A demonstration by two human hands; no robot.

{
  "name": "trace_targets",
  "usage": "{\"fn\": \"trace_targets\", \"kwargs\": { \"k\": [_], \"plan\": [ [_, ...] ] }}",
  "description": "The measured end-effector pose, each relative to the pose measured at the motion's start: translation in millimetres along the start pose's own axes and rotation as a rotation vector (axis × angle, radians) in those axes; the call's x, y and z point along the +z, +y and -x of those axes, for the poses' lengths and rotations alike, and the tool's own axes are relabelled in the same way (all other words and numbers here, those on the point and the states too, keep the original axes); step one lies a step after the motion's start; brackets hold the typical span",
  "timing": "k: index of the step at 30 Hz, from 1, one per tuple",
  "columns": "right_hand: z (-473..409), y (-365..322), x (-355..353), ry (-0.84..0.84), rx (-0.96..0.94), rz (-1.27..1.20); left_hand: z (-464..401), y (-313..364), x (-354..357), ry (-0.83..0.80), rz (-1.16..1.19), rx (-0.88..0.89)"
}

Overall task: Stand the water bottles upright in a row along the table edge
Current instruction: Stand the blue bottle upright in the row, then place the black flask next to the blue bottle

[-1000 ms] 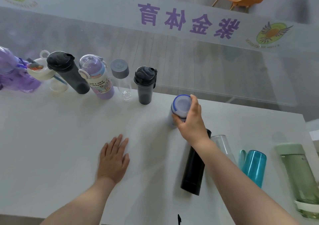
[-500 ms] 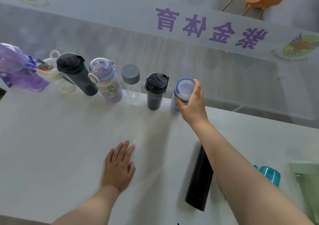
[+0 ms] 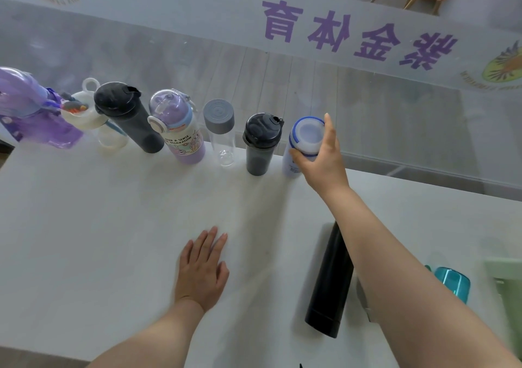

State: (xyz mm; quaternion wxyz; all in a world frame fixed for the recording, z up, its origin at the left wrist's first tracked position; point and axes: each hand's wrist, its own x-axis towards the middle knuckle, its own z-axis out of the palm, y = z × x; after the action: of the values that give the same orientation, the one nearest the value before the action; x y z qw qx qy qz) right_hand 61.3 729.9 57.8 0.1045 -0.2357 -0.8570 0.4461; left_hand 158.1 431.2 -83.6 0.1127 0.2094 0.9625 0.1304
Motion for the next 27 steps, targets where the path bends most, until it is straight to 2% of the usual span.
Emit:
{"fn": "trace_targets", "kwargs": {
  "k": [3, 8, 11, 14, 18, 22, 25, 27],
  "plan": [
    [8.6, 3.0, -8.3, -0.028, 0.026, 0.023, 0.2, -0.4, -0.2, -0.010, -0.005, -0.004],
    [45.7, 19.1, -26.6, 0.018, 0.039, 0.068, 0.1, -0.1, -0.5, -0.007, -0.020, -0.005],
    [84.9, 41.9, -39.8, 0.020, -0.066, 0.136, 0.3, -0.2, -0.2, -0.012, -0.027, -0.013],
    [130.4, 72.6, -50.7, -0.069, -0.168, 0.325, 0.7, 0.1, -0.6, -0.013, -0.028, -0.011],
    [184.6, 108.5, -57.7, -0.287, -0.246, 0.608, 0.3, -1.0, -0.6, -0.017, -0.027, 0.002],
    [213.9, 124.2, -59.2, -0.487, -0.228, 0.730, 2.5, -1.8, 0.2, -0.050, -0.003, 0.013],
    [225.8, 128.7, -53.4, -0.502, -0.261, 0.792, 0.7, 9.2, 1.8, -0.061, 0.075, -0.042],
    [229.3, 130.0, -48.7, -0.462, -0.289, 0.828, 3.2, 26.9, 2.7, -0.058, 0.132, 0.059]
  ]
}}
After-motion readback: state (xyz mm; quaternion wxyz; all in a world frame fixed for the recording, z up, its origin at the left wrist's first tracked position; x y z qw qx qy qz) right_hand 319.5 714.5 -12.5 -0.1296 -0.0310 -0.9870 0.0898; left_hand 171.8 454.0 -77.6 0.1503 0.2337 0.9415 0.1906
